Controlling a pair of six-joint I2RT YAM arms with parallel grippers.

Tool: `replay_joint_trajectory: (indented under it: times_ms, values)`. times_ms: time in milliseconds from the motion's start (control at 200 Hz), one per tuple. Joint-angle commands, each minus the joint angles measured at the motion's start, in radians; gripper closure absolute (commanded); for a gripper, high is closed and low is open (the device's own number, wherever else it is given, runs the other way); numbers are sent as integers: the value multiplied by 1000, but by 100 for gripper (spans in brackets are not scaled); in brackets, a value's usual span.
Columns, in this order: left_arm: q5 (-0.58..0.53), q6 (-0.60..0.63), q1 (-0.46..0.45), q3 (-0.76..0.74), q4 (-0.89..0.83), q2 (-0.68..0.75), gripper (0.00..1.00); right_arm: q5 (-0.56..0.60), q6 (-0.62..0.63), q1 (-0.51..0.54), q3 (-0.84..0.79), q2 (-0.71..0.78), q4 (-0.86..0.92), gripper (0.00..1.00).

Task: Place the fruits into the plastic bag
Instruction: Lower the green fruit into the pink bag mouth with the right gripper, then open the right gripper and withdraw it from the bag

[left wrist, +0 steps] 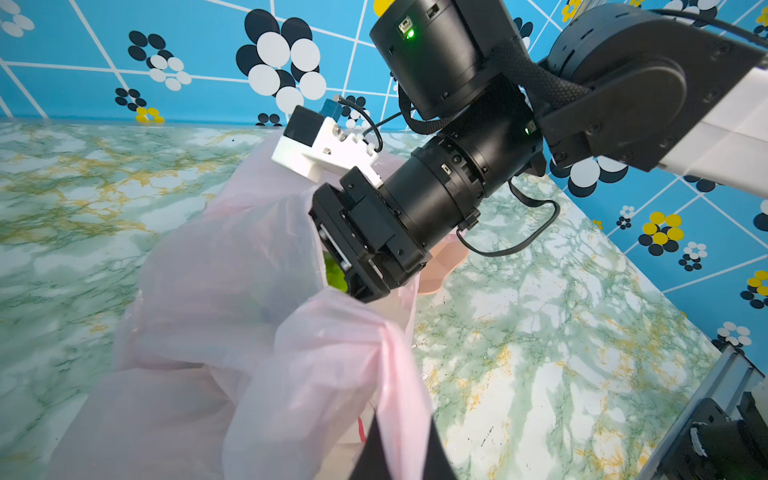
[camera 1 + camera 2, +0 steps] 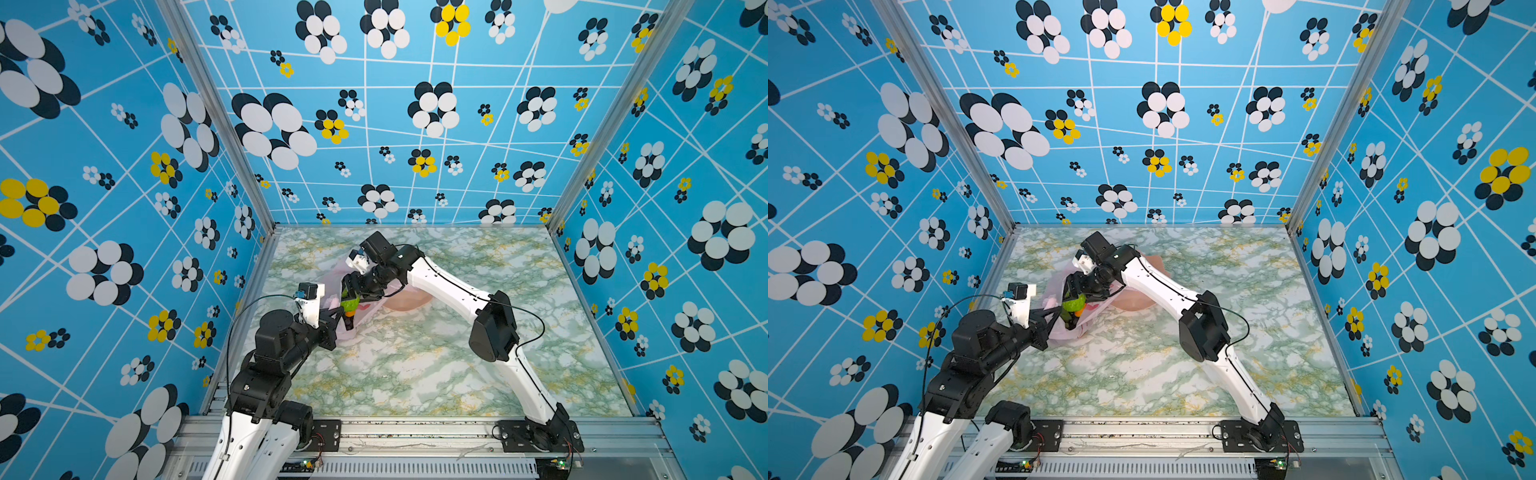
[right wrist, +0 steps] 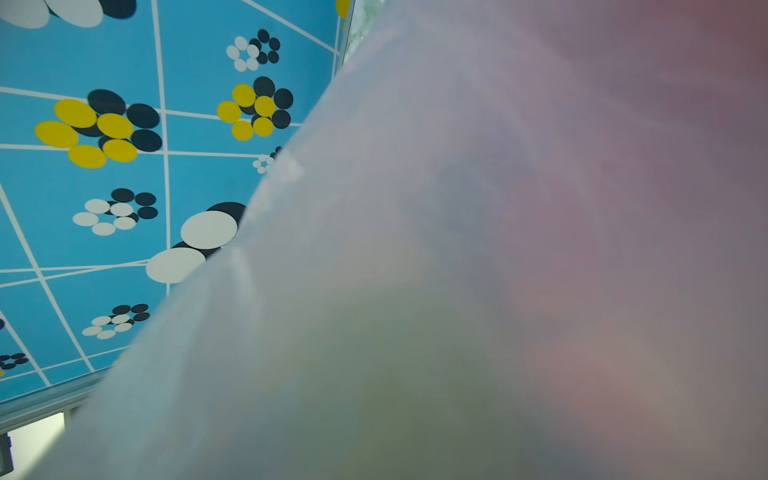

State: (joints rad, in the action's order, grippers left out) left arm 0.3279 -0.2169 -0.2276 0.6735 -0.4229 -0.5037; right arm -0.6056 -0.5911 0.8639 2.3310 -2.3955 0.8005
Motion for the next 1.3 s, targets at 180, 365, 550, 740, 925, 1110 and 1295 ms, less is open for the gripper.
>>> replay_joint_trajectory:
  times_ms: [180, 365, 550, 740, 925, 1110, 1295]
  values:
    - [-30, 10, 1, 0, -11, 9, 100, -66, -23, 1, -6, -20, -72, 0]
    - [-33, 13, 2, 0, -12, 8, 100, -54, 3, 0, -9, -2, -57, 0]
    - [-47, 13, 3, 1, -20, 11, 100, 1, 49, -1, -15, 39, -25, 0]
    - [-69, 14, 3, 4, -29, 14, 100, 152, 165, 0, -78, 164, -3, 0]
    - [-89, 16, 7, 6, -34, 14, 100, 278, 242, -3, -315, 373, -152, 0]
    - [-100, 16, 13, 7, -36, 17, 100, 371, 313, -8, -589, 570, -398, 0]
    - [-109, 16, 18, 7, -37, 19, 100, 510, 425, -14, -953, 776, -803, 0]
